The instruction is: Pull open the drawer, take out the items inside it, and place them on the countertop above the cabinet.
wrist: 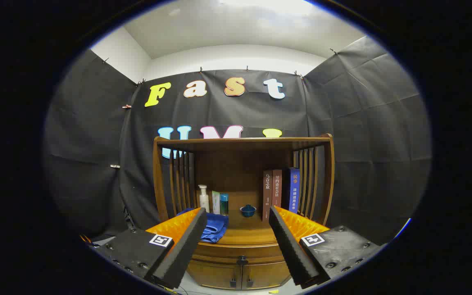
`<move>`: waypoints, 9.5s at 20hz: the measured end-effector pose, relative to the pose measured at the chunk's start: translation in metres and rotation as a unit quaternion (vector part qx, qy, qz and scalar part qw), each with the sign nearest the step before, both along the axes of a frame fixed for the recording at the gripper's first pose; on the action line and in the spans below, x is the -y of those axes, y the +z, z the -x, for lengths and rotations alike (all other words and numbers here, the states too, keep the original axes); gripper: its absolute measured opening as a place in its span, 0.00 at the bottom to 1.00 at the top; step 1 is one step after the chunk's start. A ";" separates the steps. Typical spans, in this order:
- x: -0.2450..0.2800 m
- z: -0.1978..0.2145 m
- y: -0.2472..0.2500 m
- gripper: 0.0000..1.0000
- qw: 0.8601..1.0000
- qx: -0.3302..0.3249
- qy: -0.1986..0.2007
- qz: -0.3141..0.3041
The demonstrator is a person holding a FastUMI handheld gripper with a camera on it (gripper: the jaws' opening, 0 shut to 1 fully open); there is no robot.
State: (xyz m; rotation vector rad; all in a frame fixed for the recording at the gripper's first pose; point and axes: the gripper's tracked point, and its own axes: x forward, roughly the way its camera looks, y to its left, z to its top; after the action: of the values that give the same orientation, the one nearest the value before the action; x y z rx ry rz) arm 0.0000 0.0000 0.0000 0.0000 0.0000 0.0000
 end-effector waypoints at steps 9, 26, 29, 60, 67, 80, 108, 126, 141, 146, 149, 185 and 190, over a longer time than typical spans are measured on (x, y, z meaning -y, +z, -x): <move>0.003 0.002 0.006 0.98 1.000 0.008 -0.007 0.001; 0.003 -0.001 -0.006 0.98 1.000 -0.009 -0.006 0.008; 0.001 -0.006 -0.019 0.98 1.000 -0.011 0.000 -0.004; 0.011 -0.115 -0.356 0.50 0.967 -0.253 -0.006 -0.010; 0.011 -0.114 -0.356 0.35 0.968 -0.253 -0.001 -0.002; 0.009 -0.039 -0.347 0.35 0.958 -0.286 0.001 -0.009; 0.011 0.088 -0.350 0.66 0.926 -0.375 -0.017 -0.037; -0.004 -0.061 -0.224 0.99 0.929 -0.366 0.038 -0.047; 0.008 -0.098 -0.361 0.52 0.815 -0.579 -0.007 -0.021; 0.009 -0.095 -0.362 0.23 0.809 -0.588 -0.011 -0.008; 0.006 -0.096 -0.361 0.23 0.810 -0.586 0.003 -0.013; 0.020 -0.234 -0.234 0.23 0.893 -0.441 0.017 -0.085; 0.017 -0.253 -0.246 0.23 0.894 -0.442 0.022 -0.069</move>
State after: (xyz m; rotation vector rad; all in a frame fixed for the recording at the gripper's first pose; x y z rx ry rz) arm 0.2532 -0.0173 -0.2457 0.1440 0.9164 0.0446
